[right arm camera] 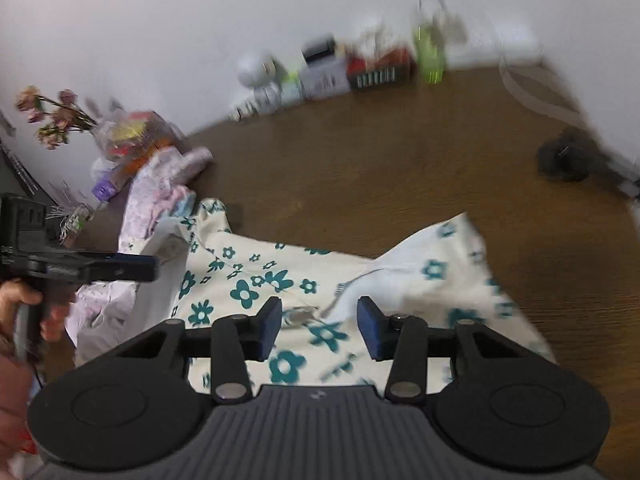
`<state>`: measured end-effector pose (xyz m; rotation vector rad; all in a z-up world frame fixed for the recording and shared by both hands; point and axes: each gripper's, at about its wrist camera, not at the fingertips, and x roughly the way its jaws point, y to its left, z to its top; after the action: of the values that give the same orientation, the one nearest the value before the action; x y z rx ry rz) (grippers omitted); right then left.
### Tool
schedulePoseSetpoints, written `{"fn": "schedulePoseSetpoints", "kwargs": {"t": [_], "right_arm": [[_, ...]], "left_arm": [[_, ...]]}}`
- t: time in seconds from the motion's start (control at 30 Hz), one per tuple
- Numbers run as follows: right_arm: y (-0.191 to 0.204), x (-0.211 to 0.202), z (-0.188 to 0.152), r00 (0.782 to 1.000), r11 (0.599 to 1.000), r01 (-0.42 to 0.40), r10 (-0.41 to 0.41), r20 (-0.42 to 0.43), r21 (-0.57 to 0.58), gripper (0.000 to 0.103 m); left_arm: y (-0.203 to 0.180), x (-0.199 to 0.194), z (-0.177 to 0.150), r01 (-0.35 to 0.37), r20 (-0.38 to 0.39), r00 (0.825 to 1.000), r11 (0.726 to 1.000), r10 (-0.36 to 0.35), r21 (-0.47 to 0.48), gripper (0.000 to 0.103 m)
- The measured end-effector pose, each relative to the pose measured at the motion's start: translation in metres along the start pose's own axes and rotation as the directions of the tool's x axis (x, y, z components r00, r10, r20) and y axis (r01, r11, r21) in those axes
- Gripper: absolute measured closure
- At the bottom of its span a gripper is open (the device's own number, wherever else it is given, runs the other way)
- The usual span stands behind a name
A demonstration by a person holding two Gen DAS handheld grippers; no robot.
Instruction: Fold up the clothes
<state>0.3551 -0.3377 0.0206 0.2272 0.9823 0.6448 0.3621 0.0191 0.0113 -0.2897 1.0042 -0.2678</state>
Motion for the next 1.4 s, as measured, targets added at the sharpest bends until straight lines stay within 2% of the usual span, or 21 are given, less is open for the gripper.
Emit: {"fn": "schedulePoseSetpoints", "kwargs": {"t": [0.17,0.23,0.27,0.3,0.33,0.37,0.4,0.53,0.63,0.67,0.73,0.77,0.83,0.87,0.93,0.97,1.07,1.2,1.3,1.37,1.4], "right_arm": [[-0.017,0.046,0.012,0.994,0.990,-0.065,0.075,-0.082,0.125,0.068],[-0.023,0.058,0.013,0.992,0.984,-0.067,0.084,-0.094,0.163,0.077],[-0.025,0.063,0.012,0.992,0.981,-0.069,0.087,-0.096,0.179,0.080],[-0.029,0.065,0.011,0.991,0.977,-0.078,0.097,-0.090,0.197,0.082],[-0.032,0.067,0.011,0.991,0.972,-0.090,0.110,-0.081,0.216,0.085],[-0.035,0.068,0.011,0.991,0.967,-0.101,0.119,-0.068,0.232,0.089],[-0.037,0.068,0.011,0.991,0.963,-0.110,0.127,-0.052,0.246,0.097],[-0.038,0.059,0.018,0.987,0.953,-0.162,0.157,0.041,0.256,0.101],[-0.030,0.038,0.039,0.969,0.951,-0.226,0.196,0.152,0.212,0.101],[-0.029,0.034,0.046,0.966,0.953,-0.227,0.193,0.174,0.203,0.101],[-0.028,0.044,0.055,0.976,0.963,-0.174,0.141,0.163,0.205,0.101],[-0.028,0.053,0.058,0.983,0.970,-0.143,0.117,0.138,0.196,0.101],[-0.028,0.074,0.060,0.992,0.978,-0.110,0.096,0.085,0.177,0.093],[-0.028,0.079,0.058,0.993,0.977,-0.095,0.080,0.087,0.189,0.090],[-0.032,0.069,0.055,0.987,0.972,-0.119,0.093,0.133,0.204,0.067],[-0.034,0.062,0.053,0.981,0.968,-0.138,0.105,0.161,0.209,0.064],[-0.027,0.020,0.043,0.974,0.984,-0.114,0.085,0.208,0.133,0.061],[-0.025,-0.033,0.000,0.983,0.998,0.063,-0.061,0.176,-0.006,0.047],[-0.047,-0.054,-0.034,0.973,0.982,0.187,-0.183,0.139,-0.019,0.047],[-0.067,-0.062,-0.056,0.968,0.975,0.220,-0.221,0.118,0.029,0.047],[-0.075,-0.065,-0.064,0.970,0.976,0.209,-0.214,0.116,0.053,0.047]], "left_arm": [[0.011,0.023,0.006,0.045,-0.015,0.999,0.995,-0.046,-0.084,0.048],[0.013,0.030,0.006,0.050,-0.019,0.998,0.995,-0.052,-0.090,0.061],[0.015,0.032,0.006,0.053,-0.013,0.998,0.994,-0.055,-0.095,0.063],[0.016,0.032,0.006,0.060,-0.004,0.998,0.993,-0.061,-0.099,0.070],[0.017,0.033,0.007,0.068,0.000,0.998,0.992,-0.068,-0.103,0.083],[0.019,0.034,0.006,0.069,0.002,0.998,0.992,-0.070,-0.108,0.087],[0.020,0.035,0.006,0.069,0.009,0.998,0.991,-0.069,-0.113,0.096],[0.023,0.025,0.009,0.103,0.069,0.993,0.989,-0.097,-0.102,0.099],[0.025,0.012,0.016,0.128,0.148,0.983,0.986,-0.111,-0.109,0.099],[0.027,0.014,0.018,0.126,0.162,0.981,0.984,-0.105,-0.125,0.099],[0.032,0.022,0.020,0.106,0.178,0.981,0.981,-0.076,-0.162,0.097],[0.033,0.028,0.020,0.087,0.181,0.982,0.980,-0.054,-0.178,0.092],[0.038,0.034,0.017,0.095,0.177,0.982,0.974,-0.059,-0.204,0.062],[0.041,0.036,0.015,0.103,0.175,0.983,0.971,-0.065,-0.217,0.061],[0.046,0.026,0.011,0.133,0.192,0.977,0.965,-0.090,-0.225,0.046],[0.048,0.017,0.008,0.130,0.202,0.976,0.968,-0.086,-0.215,0.044],[0.044,-0.014,-0.002,0.096,0.232,0.971,0.987,-0.064,-0.127,0.036],[0.020,-0.043,-0.025,0.087,0.207,0.974,0.995,-0.095,0.048,0.036],[-0.016,-0.048,-0.044,0.134,0.123,0.980,0.975,-0.157,0.178,0.038],[-0.047,-0.045,-0.057,0.179,0.058,0.978,0.947,-0.201,0.266,0.041],[-0.065,-0.043,-0.064,0.205,0.025,0.974,0.929,-0.223,0.307,0.046]]}}
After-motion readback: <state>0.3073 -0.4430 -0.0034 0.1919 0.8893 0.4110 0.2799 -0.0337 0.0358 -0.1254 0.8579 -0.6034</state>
